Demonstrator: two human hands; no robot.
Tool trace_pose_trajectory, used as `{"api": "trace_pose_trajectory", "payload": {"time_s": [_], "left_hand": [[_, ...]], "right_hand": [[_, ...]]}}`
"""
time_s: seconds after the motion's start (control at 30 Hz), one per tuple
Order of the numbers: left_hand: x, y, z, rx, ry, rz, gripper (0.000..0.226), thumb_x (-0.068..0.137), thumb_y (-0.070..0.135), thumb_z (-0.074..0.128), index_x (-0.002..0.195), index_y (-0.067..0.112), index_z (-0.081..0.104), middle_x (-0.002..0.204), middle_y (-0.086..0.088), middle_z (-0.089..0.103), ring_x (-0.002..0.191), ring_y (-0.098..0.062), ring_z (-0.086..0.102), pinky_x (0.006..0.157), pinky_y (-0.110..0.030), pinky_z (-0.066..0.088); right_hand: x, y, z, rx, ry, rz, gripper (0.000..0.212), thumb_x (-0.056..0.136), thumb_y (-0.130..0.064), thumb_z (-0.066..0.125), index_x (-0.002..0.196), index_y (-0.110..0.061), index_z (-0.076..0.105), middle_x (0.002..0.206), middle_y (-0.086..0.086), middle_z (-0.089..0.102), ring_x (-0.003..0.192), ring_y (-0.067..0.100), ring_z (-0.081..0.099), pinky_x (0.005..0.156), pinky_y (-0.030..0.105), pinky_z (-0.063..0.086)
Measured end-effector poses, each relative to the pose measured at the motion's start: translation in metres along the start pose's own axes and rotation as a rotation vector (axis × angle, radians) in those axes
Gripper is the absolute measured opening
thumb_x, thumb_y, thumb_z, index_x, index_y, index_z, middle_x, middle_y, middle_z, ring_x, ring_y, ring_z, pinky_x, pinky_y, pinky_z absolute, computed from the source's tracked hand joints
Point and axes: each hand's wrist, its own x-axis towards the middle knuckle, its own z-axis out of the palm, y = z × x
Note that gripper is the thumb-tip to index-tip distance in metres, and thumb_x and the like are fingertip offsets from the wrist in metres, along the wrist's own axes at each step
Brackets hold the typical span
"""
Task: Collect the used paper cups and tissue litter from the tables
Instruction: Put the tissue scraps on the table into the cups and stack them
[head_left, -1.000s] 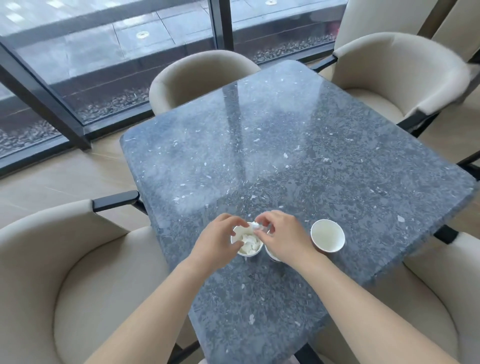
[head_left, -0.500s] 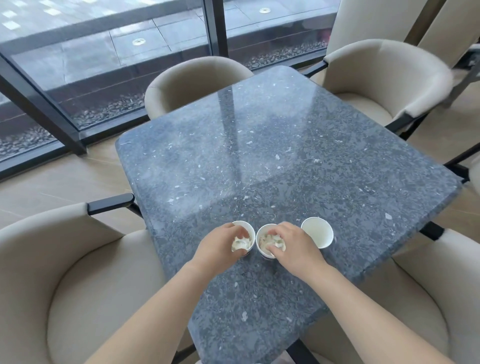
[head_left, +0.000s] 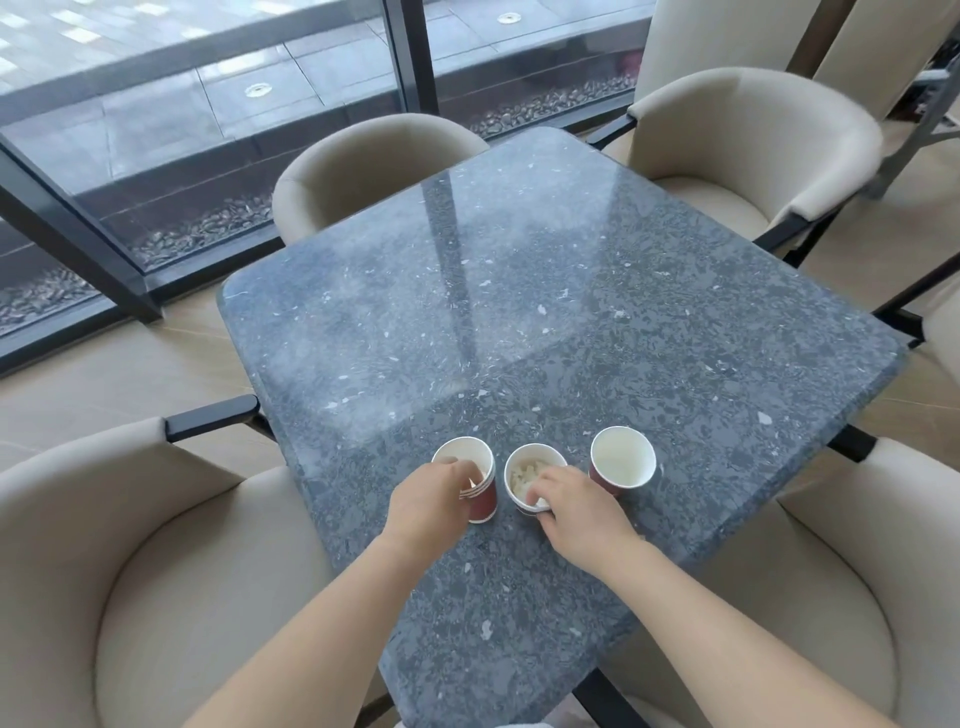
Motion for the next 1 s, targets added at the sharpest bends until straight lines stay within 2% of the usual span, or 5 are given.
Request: {"api": "trace_pose_trajectory", "payload": {"time_s": [0.47, 0.57, 0.67, 0.73, 1.0], "left_hand": [[-0.001, 0.037, -0.047, -0.163, 0.173, 0.112, 0.020, 0.082, 0.019, 0.055, 0.097, 0.028, 0.066, 0.102, 0.008, 0.062, 0.089, -0.021, 0.059, 0.072, -0.036, 0.049], [0.005, 0.049, -0.057, -0.174, 0.212, 0.176, 0.019, 0.082, 0.019, 0.058, 0.098, 0.027, 0.066, 0.103, 0.009, 0.063, 0.093, -0.019, 0.058, 0.070, -0.033, 0.047], [0.009, 0.062, -0.061, -0.151, 0.244, 0.229, 0.020, 0.082, 0.020, 0.060, 0.100, 0.029, 0.064, 0.103, 0.014, 0.062, 0.092, -0.015, 0.058, 0.062, -0.026, 0.039], [0.011, 0.070, -0.061, -0.162, 0.264, 0.275, 0.021, 0.082, 0.018, 0.061, 0.100, 0.027, 0.065, 0.102, 0.012, 0.063, 0.091, -0.016, 0.059, 0.063, -0.027, 0.042], [0.014, 0.093, -0.036, -0.212, 0.218, 0.319, 0.020, 0.079, 0.016, 0.063, 0.096, 0.026, 0.066, 0.099, 0.011, 0.063, 0.093, -0.017, 0.059, 0.072, -0.034, 0.049]], "right_hand": [[-0.002, -0.007, -0.047, 0.151, 0.387, -0.053, 0.014, 0.082, -0.008, 0.062, 0.094, -0.014, 0.066, 0.093, 0.001, 0.066, 0.089, 0.021, 0.057, 0.074, 0.025, 0.043], [-0.009, -0.005, -0.064, 0.136, 0.457, -0.039, 0.013, 0.083, -0.009, 0.063, 0.094, -0.014, 0.067, 0.092, -0.001, 0.066, 0.089, 0.019, 0.057, 0.073, 0.017, 0.037], [-0.019, 0.003, -0.079, 0.135, 0.532, -0.011, 0.015, 0.081, -0.007, 0.065, 0.093, -0.014, 0.067, 0.091, -0.001, 0.066, 0.089, 0.020, 0.058, 0.075, 0.020, 0.039], [-0.028, 0.010, -0.085, 0.121, 0.579, 0.025, 0.016, 0.079, -0.007, 0.066, 0.093, -0.015, 0.068, 0.091, -0.002, 0.066, 0.088, 0.019, 0.059, 0.072, 0.020, 0.040], [-0.053, 0.042, -0.081, 0.070, 0.523, 0.129, 0.018, 0.083, -0.009, 0.063, 0.100, -0.013, 0.067, 0.098, -0.001, 0.065, 0.095, 0.020, 0.056, 0.077, 0.019, 0.037]]}}
